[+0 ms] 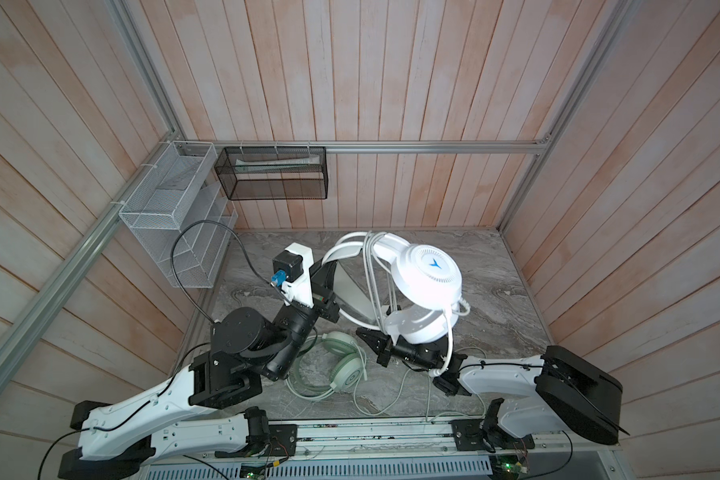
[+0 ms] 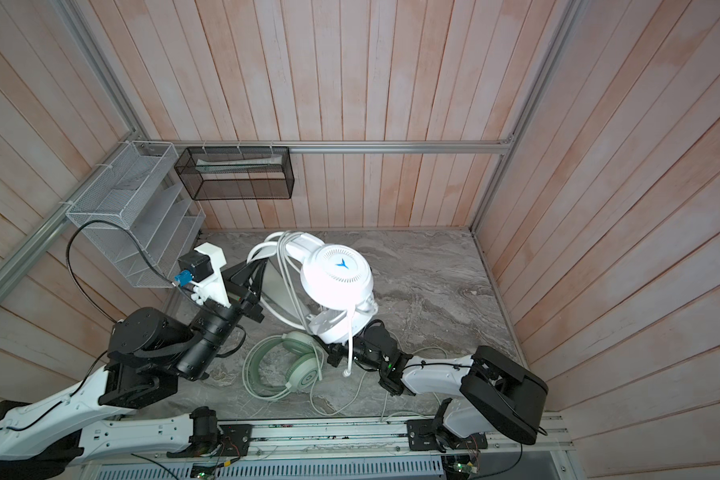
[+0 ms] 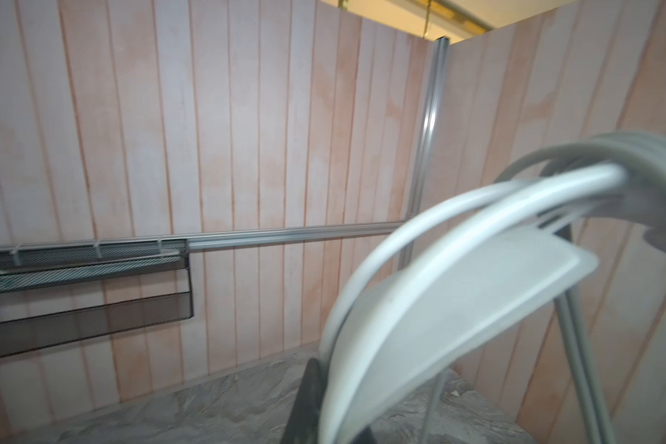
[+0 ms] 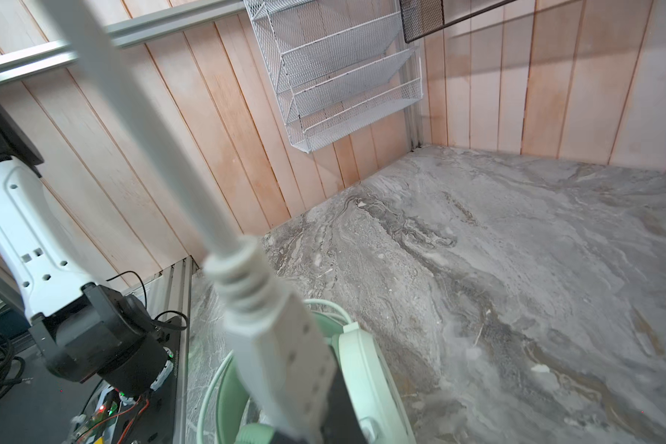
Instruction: Wrap the headphones
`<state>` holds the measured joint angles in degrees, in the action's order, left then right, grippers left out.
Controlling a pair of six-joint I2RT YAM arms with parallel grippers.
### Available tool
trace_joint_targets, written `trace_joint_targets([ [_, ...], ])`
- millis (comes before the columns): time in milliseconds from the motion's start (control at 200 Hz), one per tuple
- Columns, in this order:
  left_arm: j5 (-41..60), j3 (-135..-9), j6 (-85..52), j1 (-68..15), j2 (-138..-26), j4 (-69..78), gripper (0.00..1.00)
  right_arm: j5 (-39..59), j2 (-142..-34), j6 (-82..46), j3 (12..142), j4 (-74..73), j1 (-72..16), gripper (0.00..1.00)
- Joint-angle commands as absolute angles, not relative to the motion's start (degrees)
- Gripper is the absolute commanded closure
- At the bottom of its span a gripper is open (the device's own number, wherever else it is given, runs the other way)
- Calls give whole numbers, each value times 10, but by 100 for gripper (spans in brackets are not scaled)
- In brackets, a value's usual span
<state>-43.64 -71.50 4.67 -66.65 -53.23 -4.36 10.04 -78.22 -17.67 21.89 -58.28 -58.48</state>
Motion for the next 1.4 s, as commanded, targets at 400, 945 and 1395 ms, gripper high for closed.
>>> trace_joint_targets([
  [400, -315, -840, -165, -222, -800, -130, 100, -174, -559, -97, 254, -191, -877, 100],
  [945, -454, -557, 206, -416, -793, 133, 100, -233, -532, 59, 701, 352, -943, 100],
  [1395, -443, -372, 463, -657, -629, 187, 100, -441, -577, 154, 823, 475, -867, 100],
])
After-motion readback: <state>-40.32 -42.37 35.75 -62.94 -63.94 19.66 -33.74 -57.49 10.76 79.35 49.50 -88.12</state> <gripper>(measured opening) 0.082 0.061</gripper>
